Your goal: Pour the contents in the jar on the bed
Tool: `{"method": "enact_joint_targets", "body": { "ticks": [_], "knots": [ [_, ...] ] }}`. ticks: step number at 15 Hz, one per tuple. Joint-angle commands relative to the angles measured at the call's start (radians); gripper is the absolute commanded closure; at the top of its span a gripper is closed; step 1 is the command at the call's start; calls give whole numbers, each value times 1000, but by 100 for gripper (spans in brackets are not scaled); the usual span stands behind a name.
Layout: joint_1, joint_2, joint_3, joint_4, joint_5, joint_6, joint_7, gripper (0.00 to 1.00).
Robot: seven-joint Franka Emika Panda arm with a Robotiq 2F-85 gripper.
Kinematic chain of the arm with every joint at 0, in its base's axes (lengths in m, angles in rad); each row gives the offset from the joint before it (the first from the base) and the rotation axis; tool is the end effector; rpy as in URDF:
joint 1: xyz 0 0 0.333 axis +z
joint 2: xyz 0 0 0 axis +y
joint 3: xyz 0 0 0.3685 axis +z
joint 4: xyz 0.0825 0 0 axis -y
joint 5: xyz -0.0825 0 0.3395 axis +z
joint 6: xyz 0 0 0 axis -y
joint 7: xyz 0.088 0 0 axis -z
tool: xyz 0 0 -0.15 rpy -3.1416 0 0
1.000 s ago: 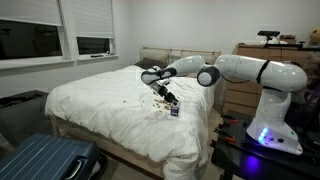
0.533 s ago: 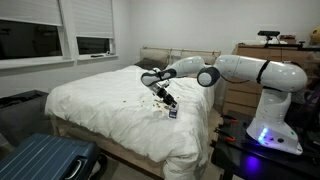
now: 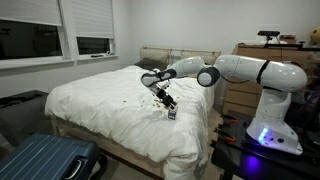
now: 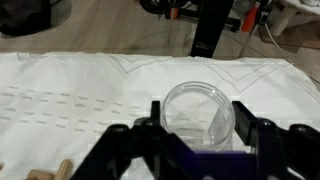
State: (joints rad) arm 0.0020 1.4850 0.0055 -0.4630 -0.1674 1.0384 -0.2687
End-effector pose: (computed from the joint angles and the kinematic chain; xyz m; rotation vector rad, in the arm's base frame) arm 0.6568 -0.0259 0.0746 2.7509 0.3588 -1.3775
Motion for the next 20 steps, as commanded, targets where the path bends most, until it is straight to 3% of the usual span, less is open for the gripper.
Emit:
{"method": "enact_joint_targets", "body": {
  "ticks": [1, 2, 16, 17, 20],
  "knots": [
    [-8, 0, -8, -3, 35, 13, 39, 6],
    [-10, 0, -6, 0, 38, 10, 39, 0],
    [12, -3, -15, 102, 43, -65, 94, 0],
    [10, -47, -1, 33, 30, -39, 110, 0],
    [14, -62, -3, 40, 29, -39, 145, 0]
  ]
}}
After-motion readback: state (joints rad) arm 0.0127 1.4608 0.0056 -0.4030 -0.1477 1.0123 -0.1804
